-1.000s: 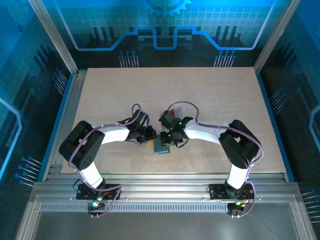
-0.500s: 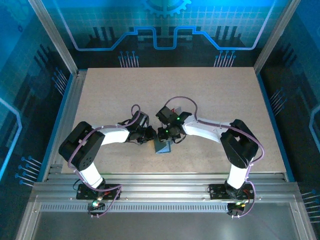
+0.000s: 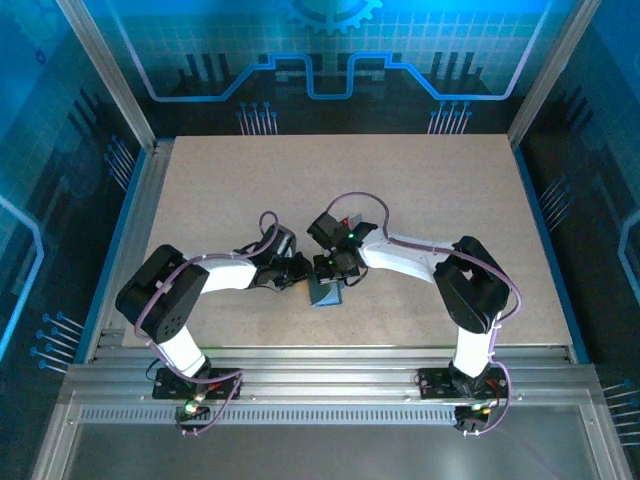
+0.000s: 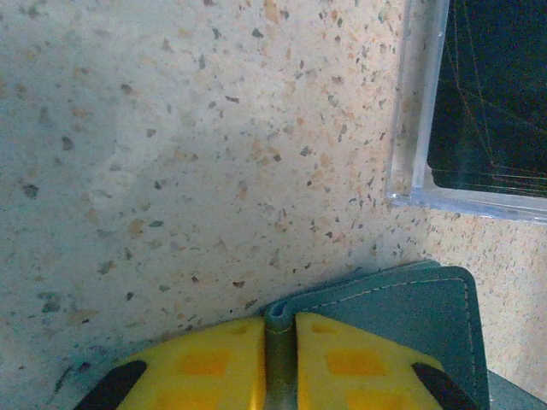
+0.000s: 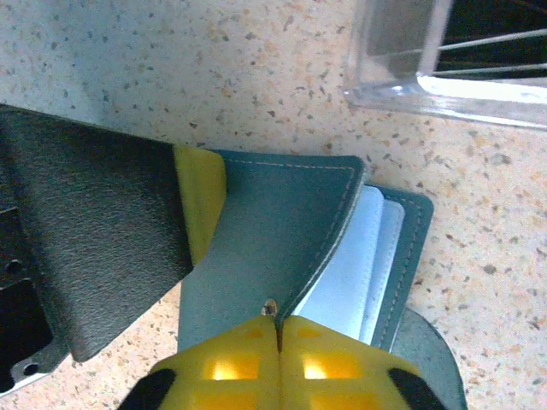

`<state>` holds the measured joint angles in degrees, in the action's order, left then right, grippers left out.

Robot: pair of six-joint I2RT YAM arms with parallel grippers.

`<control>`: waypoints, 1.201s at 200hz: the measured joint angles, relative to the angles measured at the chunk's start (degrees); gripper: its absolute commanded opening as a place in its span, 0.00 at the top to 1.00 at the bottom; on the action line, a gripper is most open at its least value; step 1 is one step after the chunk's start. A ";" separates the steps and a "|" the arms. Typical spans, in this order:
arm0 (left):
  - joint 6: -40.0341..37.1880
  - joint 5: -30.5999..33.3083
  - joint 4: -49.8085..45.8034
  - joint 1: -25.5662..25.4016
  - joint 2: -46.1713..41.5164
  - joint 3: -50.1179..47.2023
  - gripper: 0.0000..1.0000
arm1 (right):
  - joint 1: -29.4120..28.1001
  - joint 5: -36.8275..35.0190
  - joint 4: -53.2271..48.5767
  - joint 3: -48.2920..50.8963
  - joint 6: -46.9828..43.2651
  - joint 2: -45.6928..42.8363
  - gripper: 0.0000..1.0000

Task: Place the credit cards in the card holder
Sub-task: Open the card holder at the bottom-center of the table.

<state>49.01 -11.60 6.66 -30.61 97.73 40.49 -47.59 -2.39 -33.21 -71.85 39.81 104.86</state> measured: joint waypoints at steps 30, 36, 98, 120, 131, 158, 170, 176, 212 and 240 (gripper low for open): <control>0.35 0.37 1.09 -0.46 -0.81 -0.55 0.72 | 0.00 -3.37 0.76 3.15 -0.20 -2.14 1.00; 0.33 0.61 1.33 -0.70 -1.03 -0.68 0.71 | 0.00 -4.04 0.59 3.93 -0.20 -2.80 1.00; 0.13 2.36 1.77 -2.51 -3.15 -1.33 0.66 | -2.05 -18.64 -9.29 7.52 -0.02 -10.78 1.00; 0.15 2.29 1.49 -3.37 -3.30 -1.36 0.66 | -5.38 -24.96 -15.43 4.31 0.72 -9.05 1.00; 0.17 2.25 1.38 -3.72 -3.41 -1.49 0.67 | -7.13 -27.65 -18.21 1.55 1.29 -6.71 1.00; 0.22 2.21 0.66 -4.02 -3.87 -1.79 0.69 | -11.26 -34.18 -24.35 -6.51 3.87 1.95 1.00; 0.24 2.25 -0.24 -4.26 -4.48 -2.08 0.68 | -12.92 -36.76 -27.06 -9.53 5.07 5.64 1.00; 0.26 2.12 -0.81 -4.37 -4.90 -2.34 0.68 | -13.64 -37.68 -28.26 -10.54 5.57 6.93 1.00; 0.63 1.99 -4.92 -3.50 -9.49 -5.25 0.67 | -16.61 -39.04 -30.95 -13.38 6.75 9.75 0.93; 0.68 1.92 -7.56 -2.19 -13.29 -7.87 0.66 | -17.40 -35.36 -27.08 -13.73 4.61 9.92 0.83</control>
<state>49.69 -9.67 -0.91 -32.80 84.44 32.62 -64.99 -37.76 -60.29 -85.58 44.42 114.78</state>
